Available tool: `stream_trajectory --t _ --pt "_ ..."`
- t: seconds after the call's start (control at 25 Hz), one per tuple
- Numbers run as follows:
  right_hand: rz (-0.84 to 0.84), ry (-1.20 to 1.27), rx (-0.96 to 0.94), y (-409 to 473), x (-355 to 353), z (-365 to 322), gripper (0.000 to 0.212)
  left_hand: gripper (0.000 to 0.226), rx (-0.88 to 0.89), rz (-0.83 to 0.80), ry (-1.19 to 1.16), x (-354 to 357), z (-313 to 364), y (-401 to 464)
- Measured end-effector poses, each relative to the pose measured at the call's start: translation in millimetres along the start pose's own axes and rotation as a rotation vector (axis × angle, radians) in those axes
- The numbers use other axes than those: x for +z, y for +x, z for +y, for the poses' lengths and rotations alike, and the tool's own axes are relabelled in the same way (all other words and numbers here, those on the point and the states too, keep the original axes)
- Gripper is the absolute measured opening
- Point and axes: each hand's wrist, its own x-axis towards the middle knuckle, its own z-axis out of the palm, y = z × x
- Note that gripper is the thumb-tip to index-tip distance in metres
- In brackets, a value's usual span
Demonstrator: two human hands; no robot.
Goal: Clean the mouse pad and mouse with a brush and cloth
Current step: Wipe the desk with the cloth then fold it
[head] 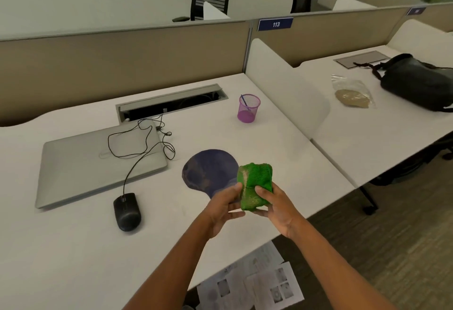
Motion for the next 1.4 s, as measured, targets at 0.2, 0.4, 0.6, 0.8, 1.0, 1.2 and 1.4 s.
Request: stream_trajectory --t 0.2,0.4,0.6,0.8,1.0,1.2,1.4 --pt "0.065 -0.191 -0.033 17.3 -5.7 -9.2 0.055 0.050 -0.006 -0.061 -0.117 -2.9 3.6 24.1" --pt "0.095 -0.173 -0.066 41.0 -22.5 -28.8 0.069 0.054 -0.030 -0.099 -0.153 6.9 17.2 51.5" --pt "0.028 -0.133 -0.120 86.8 -50.0 -67.8 0.066 0.063 -0.009 -0.009 -0.303 17.3 38.9 97.7" --pt "-0.072 -0.123 -0.129 150.0 -77.1 -106.1 0.048 0.064 0.012 0.141 -0.516 35.0 61.0 148.4" --pt "-0.199 0.082 -0.073 202.7 -93.1 -139.2 0.068 0.096 -0.067 0.141 -0.610 42.3 68.6 191.2" --pt "-0.280 0.143 -0.028 237.3 -108.9 -149.6 0.047 0.084 0.003 0.209 -0.614 50.6 84.2 218.3" --pt "-0.086 -0.083 0.006 264.9 -136.3 -138.9 0.034 0.050 0.080 0.377 -0.462 39.2 92.1 234.0"
